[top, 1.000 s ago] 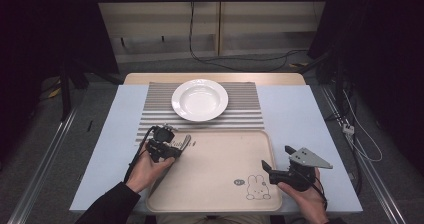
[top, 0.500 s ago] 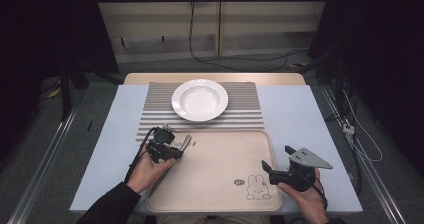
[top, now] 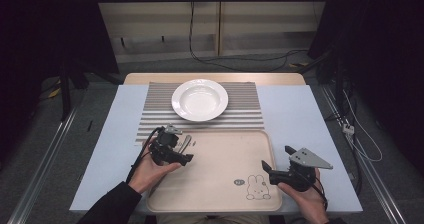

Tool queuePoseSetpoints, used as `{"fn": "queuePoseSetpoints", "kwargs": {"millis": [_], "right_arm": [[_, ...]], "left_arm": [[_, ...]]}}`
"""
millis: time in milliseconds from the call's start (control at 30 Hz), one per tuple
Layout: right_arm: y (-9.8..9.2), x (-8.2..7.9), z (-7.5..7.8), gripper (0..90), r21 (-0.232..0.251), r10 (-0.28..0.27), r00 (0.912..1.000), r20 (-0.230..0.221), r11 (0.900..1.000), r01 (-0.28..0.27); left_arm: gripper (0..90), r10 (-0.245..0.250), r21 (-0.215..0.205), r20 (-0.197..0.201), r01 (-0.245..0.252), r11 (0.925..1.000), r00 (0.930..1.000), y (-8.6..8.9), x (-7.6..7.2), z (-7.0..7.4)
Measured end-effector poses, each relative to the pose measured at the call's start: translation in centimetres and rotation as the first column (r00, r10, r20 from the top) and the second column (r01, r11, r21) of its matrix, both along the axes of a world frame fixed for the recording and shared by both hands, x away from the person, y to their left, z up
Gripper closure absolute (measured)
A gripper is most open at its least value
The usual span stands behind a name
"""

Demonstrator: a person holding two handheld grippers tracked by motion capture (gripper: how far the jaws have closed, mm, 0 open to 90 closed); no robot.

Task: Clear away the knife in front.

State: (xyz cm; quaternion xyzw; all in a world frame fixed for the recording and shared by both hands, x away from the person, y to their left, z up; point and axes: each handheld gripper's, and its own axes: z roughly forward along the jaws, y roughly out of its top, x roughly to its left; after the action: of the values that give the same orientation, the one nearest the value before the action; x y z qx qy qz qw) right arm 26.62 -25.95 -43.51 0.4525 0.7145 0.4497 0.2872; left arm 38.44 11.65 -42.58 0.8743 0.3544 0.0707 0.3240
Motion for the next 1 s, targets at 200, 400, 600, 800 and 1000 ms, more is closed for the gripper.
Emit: {"fn": "queuePoseSetpoints", "kwargs": {"millis": [200, 400, 600, 800, 1000], "right_arm": [[0.0, 0.0, 0.0, 7.0, -0.001, 0.002, 1.0000, -0.001, 1.000, -0.002], [0.0, 0.1, 0.0, 7.0, -0.004, 0.000, 1.0000, 0.000, 1.000, 0.000], [0.0, 0.1, 0.0, 7.1, -0.005, 0.000, 1.0000, 0.000, 1.000, 0.000], [0.0, 0.0, 0.0, 7.0, -0.004, 0.000, 1.0000, 0.000, 1.000, 0.000], [0.1, -0.1, 0.0, 7.0, -0.008, -0.001, 1.0000, 0.003, 1.000, 0.001]], "left_arm": [[8.2, -0.051, -0.059, 0.047, 0.054, 0.9968, 0.9976, 0.0, -0.5, 0.5], [37.2, -0.103, -0.066, 0.067, 0.108, 0.9920, 0.9924, -0.9, -0.8, 0.4], [69.7, -0.123, -0.001, 0.054, 0.123, 0.9923, 0.9909, -1.6, -0.7, -0.5], [90.0, -0.107, 0.050, 0.046, 0.105, 0.9933, 0.9932, -1.6, -0.2, -1.2], [90.0, -0.063, 0.049, 0.036, 0.062, 0.9969, 0.9973, -0.8, 0.5, -1.2]]}}
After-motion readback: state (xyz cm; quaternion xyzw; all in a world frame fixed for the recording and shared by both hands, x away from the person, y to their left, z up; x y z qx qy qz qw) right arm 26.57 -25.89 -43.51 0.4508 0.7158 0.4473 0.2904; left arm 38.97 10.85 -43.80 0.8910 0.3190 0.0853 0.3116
